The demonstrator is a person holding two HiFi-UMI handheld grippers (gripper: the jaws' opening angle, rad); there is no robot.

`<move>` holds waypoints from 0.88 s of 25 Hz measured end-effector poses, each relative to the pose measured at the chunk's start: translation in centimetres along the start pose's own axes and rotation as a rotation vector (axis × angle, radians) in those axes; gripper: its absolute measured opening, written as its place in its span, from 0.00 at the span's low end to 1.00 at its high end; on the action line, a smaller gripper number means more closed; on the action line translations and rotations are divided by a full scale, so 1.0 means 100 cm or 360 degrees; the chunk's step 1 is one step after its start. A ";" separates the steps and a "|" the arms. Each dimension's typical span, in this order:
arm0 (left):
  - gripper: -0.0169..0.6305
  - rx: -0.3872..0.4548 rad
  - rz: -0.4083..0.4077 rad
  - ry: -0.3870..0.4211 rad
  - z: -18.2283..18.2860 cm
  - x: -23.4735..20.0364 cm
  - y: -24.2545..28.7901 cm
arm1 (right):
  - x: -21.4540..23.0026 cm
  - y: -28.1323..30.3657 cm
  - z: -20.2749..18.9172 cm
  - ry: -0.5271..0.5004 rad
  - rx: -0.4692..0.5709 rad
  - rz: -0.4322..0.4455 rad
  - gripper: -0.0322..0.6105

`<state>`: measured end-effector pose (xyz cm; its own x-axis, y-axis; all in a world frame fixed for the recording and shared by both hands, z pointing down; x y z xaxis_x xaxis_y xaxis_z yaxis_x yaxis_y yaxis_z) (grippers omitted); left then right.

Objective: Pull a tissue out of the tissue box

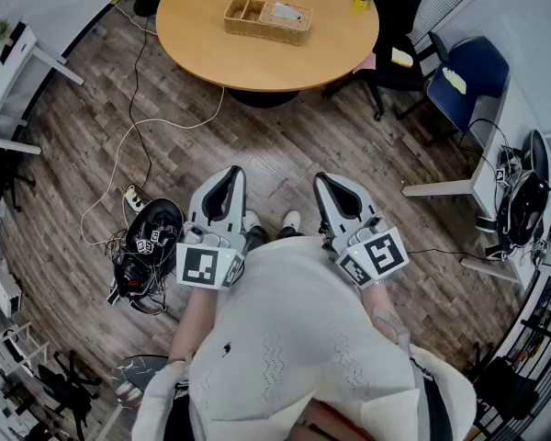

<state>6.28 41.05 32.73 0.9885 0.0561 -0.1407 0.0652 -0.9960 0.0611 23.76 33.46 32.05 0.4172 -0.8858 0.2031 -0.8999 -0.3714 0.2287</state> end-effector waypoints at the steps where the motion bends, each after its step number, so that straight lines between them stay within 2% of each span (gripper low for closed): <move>1: 0.06 -0.0002 -0.0005 -0.0001 0.000 -0.002 -0.001 | -0.002 0.002 0.000 -0.0003 0.0003 0.0001 0.05; 17: 0.06 0.0004 -0.0074 0.0015 -0.004 -0.015 -0.004 | -0.020 0.018 -0.007 0.0008 -0.0029 0.0004 0.05; 19: 0.10 0.0002 -0.0089 0.0028 -0.004 -0.017 -0.004 | -0.023 0.021 -0.008 0.0011 -0.0032 0.0001 0.05; 21: 0.20 0.0007 -0.0071 0.0036 -0.004 -0.022 -0.007 | -0.027 0.025 -0.009 0.0011 -0.0034 0.0004 0.05; 22: 0.21 0.0011 -0.0059 0.0039 -0.003 -0.025 -0.008 | -0.029 0.027 -0.009 0.0011 -0.0034 0.0008 0.05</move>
<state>3.81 41.78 33.36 0.9885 0.0945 -0.1184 0.1009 -0.9937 0.0493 20.26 35.29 32.95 0.4137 -0.8857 0.2106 -0.8990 -0.3610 0.2479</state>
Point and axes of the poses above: the fingertips, and each gripper's own axes: y forward along the fingers, x to its right, z out of its top, the point moved 5 cm from there along -y, backward along the fingers, and after that the axes turned 5 degrees about -x, right-handed, at the moved point
